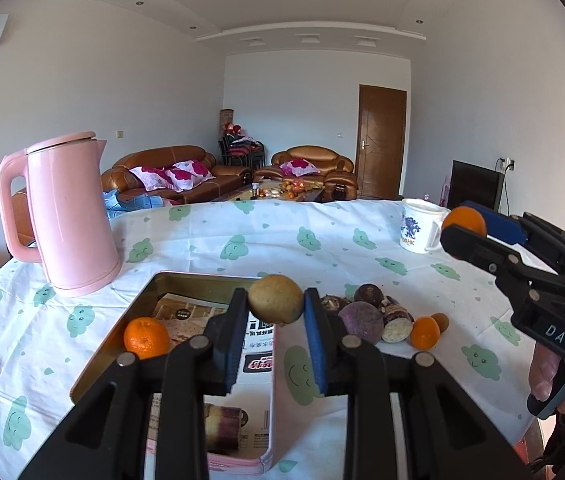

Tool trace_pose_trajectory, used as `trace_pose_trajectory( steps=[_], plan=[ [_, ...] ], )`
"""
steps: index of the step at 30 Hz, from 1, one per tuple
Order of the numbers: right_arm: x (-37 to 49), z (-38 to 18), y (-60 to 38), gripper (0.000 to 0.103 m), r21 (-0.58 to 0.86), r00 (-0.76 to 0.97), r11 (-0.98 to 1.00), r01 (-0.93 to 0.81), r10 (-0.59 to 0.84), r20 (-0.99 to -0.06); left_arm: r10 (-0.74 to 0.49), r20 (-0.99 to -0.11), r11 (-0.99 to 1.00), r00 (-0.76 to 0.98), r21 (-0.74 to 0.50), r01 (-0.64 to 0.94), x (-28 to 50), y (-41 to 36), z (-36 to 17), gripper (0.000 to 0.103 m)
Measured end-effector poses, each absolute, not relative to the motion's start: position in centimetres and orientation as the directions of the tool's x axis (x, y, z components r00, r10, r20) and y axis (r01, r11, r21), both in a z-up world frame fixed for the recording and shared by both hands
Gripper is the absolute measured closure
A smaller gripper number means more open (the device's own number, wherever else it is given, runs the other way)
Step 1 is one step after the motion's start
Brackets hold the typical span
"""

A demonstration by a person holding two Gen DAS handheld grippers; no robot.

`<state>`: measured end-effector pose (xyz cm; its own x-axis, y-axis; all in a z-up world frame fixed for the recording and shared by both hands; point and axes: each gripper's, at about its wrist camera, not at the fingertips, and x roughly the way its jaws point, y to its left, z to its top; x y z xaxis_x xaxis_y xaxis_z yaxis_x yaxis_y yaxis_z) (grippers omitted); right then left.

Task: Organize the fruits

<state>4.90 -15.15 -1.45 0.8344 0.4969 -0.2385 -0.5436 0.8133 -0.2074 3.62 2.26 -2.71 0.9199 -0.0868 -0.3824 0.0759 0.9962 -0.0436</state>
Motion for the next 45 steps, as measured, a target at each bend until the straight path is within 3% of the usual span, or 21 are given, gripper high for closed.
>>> trace_pose_trajectory(
  steps=[26,45],
  plan=[
    [6.9,-1.2,-9.8,0.060,-0.216,0.776,0.751,-0.624,0.563,-0.284,-0.001,-0.424,0.998,0.906,-0.059,-0.026,4.5,6.8,-4.1,0.074],
    [9.1,-3.7,-5.0,0.060,-0.181,0.710,0.705,-0.686,0.594,-0.378,0.030,-0.468,0.993,0.883,-0.090,-0.082,5.4,9.8,-5.6,0.074]
  ],
)
